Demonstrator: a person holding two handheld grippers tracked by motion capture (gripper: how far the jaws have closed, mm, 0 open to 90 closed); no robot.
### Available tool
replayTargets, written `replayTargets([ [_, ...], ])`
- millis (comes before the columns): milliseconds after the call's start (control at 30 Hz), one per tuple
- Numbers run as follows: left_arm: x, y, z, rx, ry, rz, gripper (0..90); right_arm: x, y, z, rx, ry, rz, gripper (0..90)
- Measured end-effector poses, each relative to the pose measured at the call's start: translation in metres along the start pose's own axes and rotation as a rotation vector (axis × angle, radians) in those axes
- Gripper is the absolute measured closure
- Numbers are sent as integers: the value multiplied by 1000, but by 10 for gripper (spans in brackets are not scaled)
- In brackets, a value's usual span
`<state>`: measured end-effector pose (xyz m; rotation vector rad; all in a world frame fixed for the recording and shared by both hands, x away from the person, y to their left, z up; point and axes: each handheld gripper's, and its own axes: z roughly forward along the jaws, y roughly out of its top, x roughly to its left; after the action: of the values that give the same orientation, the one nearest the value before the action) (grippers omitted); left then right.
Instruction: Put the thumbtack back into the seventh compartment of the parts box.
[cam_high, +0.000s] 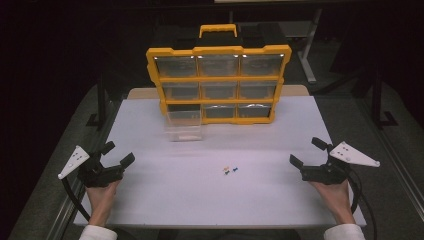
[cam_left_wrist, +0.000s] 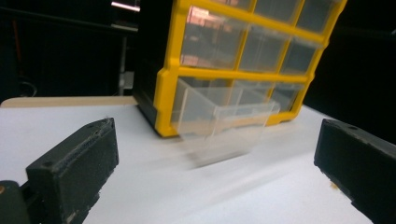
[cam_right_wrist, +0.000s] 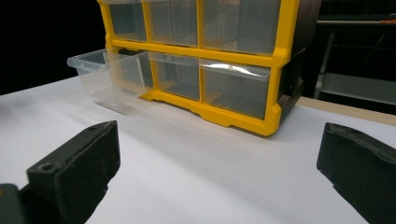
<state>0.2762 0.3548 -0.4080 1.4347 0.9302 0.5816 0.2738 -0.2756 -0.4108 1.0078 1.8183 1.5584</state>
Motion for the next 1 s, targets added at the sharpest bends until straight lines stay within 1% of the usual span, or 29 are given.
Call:
replayTargets([
  [33, 0, 0, 0, 0, 0, 0, 0, 0, 0, 0, 0, 0, 0, 0],
  [67, -1, 1, 1, 11, -5, 0, 0, 1, 0, -1, -2, 1, -6, 0],
  [100, -1, 2, 1, 18, -4, 9, 0, 1, 0, -1, -3, 1, -6, 0],
  [200, -2, 3, 2, 23, -12, 15, 0, 1, 0, -1, 0, 2, -4, 0],
  [300, -6, 7, 5, 36, -36, 20, 0, 1, -1, 0, 5, -5, -3, 0],
  [333, -6, 7, 5, 36, -36, 20, 0, 1, -1, 0, 5, -5, -3, 0],
  [367, -7, 8, 7, 40, -47, 21, 0, 1, -1, -1, 6, -7, -3, 0],
  [400, -10, 9, 9, 34, -69, 10, 0, 1, -1, -1, 6, -9, -1, 0],
  [433, -11, 10, 10, 32, -78, 10, 0, 0, -1, -1, 6, -13, 0, 0],
  [567, -16, 13, 13, 26, -88, 18, 0, -1, -1, -2, 8, -19, 5, 0],
  [667, -21, 18, 19, 33, -115, 19, 0, -1, -2, -2, 11, -26, 9, 0],
  [733, -23, 20, 20, 38, -119, 24, 0, -2, -2, -2, 11, -26, 11, 0],
  [833, -27, 27, 28, 50, -147, 27, 0, -1, -2, -2, 14, -28, 9, 0],
  [867, -27, 27, 28, 50, -147, 27, 0, -1, -2, -2, 14, -28, 9, 0],
  [933, -30, 30, 31, 59, -157, 39, 0, -1, -2, -2, 16, -29, 7, 0],
  [1000, -34, 35, 36, 74, -169, 58, 0, -1, -2, -3, 19, -29, 4, 0],
])
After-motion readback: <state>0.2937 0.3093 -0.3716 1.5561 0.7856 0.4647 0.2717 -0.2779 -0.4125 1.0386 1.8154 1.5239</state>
